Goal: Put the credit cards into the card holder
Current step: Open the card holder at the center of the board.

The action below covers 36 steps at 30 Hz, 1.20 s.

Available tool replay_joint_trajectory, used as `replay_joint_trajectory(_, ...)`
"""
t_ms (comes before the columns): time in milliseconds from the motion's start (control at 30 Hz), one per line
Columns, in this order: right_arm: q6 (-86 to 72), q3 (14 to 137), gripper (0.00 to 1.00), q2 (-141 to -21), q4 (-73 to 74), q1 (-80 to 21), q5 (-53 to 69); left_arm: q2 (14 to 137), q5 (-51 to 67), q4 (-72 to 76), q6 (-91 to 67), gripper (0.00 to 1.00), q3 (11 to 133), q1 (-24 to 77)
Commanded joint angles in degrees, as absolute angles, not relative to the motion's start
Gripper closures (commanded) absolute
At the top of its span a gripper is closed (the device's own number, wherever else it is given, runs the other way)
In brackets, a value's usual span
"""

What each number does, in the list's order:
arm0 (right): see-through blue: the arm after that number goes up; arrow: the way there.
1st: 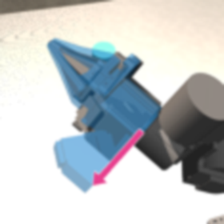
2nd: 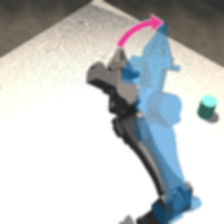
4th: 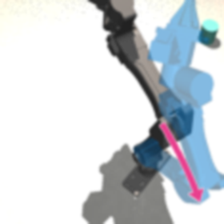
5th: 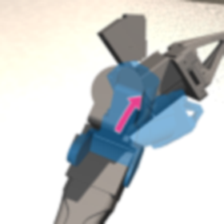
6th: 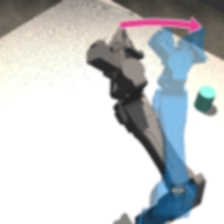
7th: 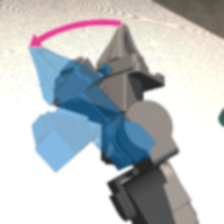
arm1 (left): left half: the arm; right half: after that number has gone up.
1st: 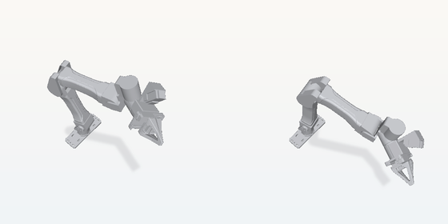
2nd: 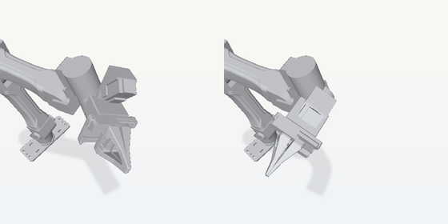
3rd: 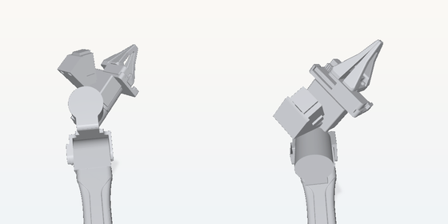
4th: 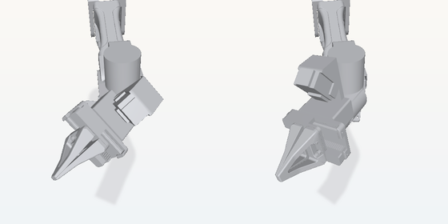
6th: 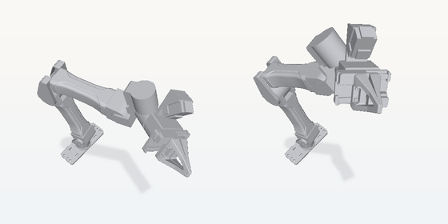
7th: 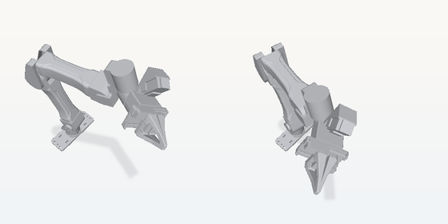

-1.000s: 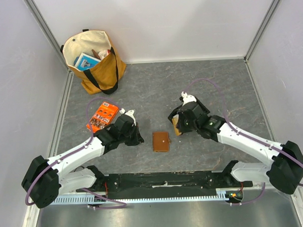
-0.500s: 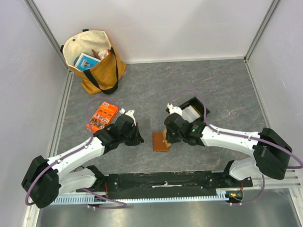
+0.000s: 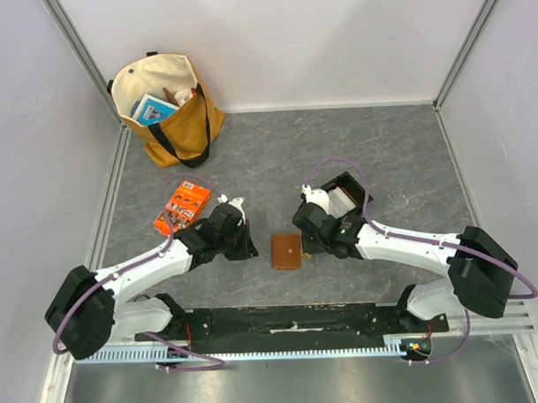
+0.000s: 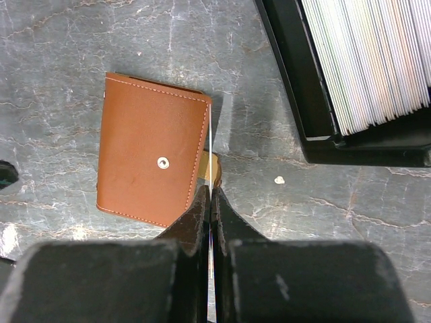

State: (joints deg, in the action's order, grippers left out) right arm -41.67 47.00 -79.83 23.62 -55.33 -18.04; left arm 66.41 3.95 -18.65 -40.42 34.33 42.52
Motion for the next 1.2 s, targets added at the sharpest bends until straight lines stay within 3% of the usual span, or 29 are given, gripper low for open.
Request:
replay_joint_trajectory(0,-43.77,46.67,1.00,-80.50,23.03,-55.46,-19.78,69.51,6.85,-14.51,-38.41,0.98,35.95,42.71)
replay_joint_trajectory(600,-45.53,43.77,1.00,-84.11,17.14,-54.23,-13.54,78.66,9.84,-11.08,-37.53,0.98,38.14,42.80)
replay_joint_trajectory(1167,-46.49,43.86,1.00,-80.08,12.66,-52.03,-6.77,83.58,11.78,-9.05,-37.62,0.98,38.14,43.68)
